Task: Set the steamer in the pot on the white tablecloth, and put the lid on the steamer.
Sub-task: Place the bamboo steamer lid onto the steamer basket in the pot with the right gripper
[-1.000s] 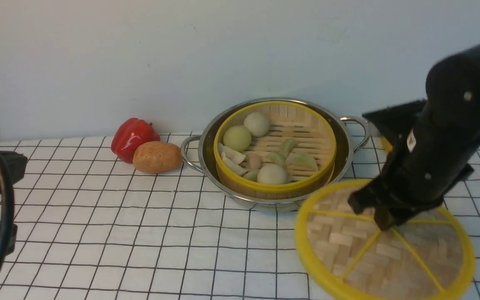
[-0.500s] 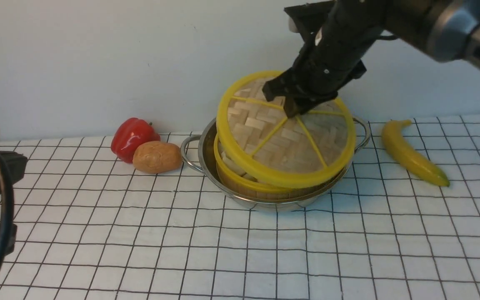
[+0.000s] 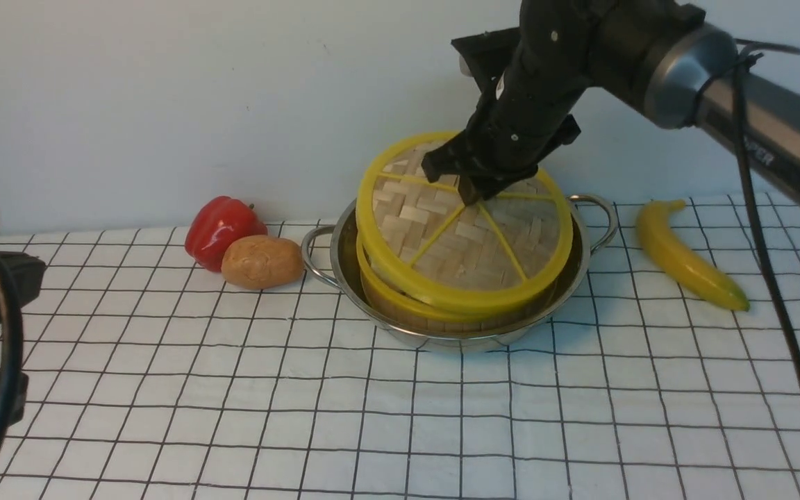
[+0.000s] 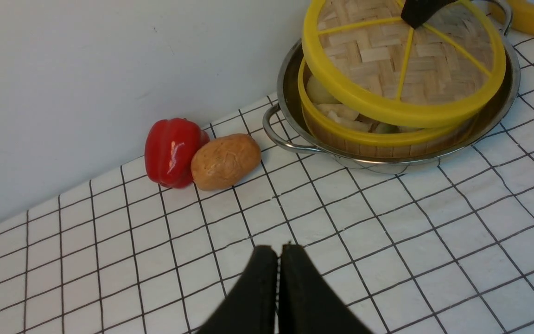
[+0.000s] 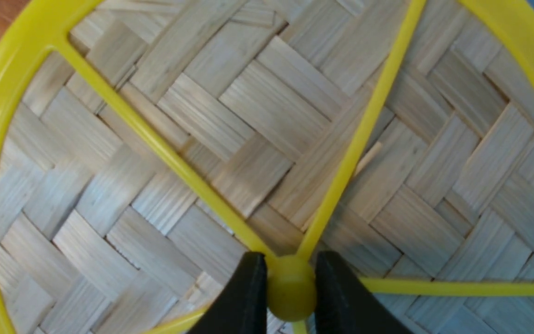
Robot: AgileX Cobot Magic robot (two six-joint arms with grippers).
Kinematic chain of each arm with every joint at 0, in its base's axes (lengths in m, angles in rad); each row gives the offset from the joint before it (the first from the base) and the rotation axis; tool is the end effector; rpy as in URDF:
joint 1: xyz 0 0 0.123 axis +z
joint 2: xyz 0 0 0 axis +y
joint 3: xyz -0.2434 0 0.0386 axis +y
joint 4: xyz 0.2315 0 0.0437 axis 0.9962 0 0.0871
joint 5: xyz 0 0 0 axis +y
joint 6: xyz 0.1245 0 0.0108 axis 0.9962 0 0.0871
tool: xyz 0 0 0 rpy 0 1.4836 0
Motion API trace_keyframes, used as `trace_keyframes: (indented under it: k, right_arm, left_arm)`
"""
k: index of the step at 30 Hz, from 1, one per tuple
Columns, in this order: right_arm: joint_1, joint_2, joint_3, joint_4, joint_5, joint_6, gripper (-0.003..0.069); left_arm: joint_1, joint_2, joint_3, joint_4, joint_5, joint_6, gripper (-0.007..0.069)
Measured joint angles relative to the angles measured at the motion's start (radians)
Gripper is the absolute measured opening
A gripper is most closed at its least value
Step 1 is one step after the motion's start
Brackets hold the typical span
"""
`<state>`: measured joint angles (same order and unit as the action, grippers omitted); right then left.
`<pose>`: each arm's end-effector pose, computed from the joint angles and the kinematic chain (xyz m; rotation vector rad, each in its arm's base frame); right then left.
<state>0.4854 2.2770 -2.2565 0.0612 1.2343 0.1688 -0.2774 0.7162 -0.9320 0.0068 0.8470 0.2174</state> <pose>0.4111 0.2250 0.2073 -0.4248 2.7348 0.2629 0.1593 -0.0447 0.3394 0.5196 2.0501 -0.0277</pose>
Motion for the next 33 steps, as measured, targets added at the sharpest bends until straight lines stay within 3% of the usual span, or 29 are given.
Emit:
trace_keyframes:
  k: [33]
  right_arm:
    - [0.000,0.061,-0.008,0.016,-0.057,-0.070,0.0146]
  left_arm:
    - [0.000,0.000,0.000,0.000,0.000,0.000,0.0012]
